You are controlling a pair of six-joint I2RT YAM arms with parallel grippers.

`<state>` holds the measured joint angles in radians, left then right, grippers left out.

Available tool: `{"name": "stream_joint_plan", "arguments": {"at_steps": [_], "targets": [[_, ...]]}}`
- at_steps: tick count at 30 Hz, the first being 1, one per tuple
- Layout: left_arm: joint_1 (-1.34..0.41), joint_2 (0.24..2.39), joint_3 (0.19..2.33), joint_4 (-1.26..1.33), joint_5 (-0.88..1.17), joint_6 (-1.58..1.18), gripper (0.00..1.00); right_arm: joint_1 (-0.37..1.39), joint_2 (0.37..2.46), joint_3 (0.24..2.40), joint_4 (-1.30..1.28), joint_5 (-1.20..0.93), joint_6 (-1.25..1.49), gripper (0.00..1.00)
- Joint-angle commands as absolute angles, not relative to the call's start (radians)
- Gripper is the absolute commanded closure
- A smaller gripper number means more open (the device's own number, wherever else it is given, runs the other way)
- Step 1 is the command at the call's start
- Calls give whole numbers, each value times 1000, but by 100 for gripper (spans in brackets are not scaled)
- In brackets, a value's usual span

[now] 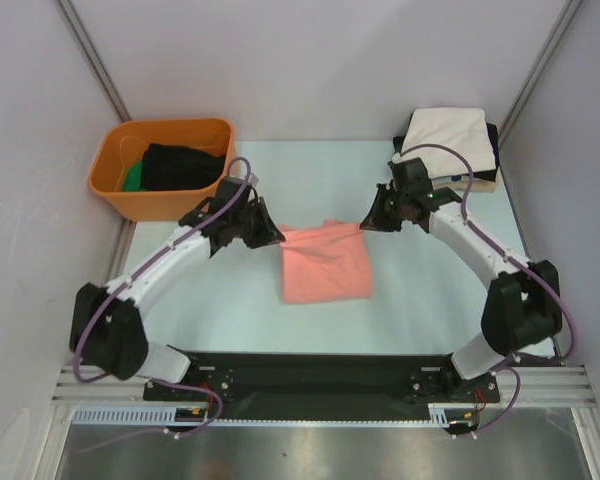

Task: Fold and stack the t-shirts
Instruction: Fold the tshirt

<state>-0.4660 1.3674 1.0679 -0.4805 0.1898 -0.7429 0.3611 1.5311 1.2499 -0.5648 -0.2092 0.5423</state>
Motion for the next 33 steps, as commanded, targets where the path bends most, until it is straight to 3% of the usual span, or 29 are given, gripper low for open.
{"name": "stream_joint_plan", "arguments": {"at_steps": [1,11,27,28,29,30,31,32,33], "targets": [[-397,1494,1149,-466,282,-658,100,321,1624,1322,-532,-192,488,100],[-307,1779,1363,-506,305,-611,100,295,1934,1594,-584,-238,465,100],[-229,2184,1805,-745,275,-549,100,270,2247,1911,-641,-221,469,100],[-227,2190,1818,-746,275,-558,100,267,2272,1930,-649,-241,459,88],[-221,2195,1836,-746,278,-558,95,262,2282,1969,-649,-251,447,70],[-221,2195,1853,-774,273,-561,88,259,2290,1998,-658,-256,433,52],[-221,2188,1868,-785,265,-566,75,258,2299,2028,-698,-250,398,33],[-221,2172,1877,-787,261,-568,61,253,2295,2058,-715,-242,384,27],[-222,2131,1881,-787,243,-569,56,247,2283,2090,-730,-235,374,23]]}}
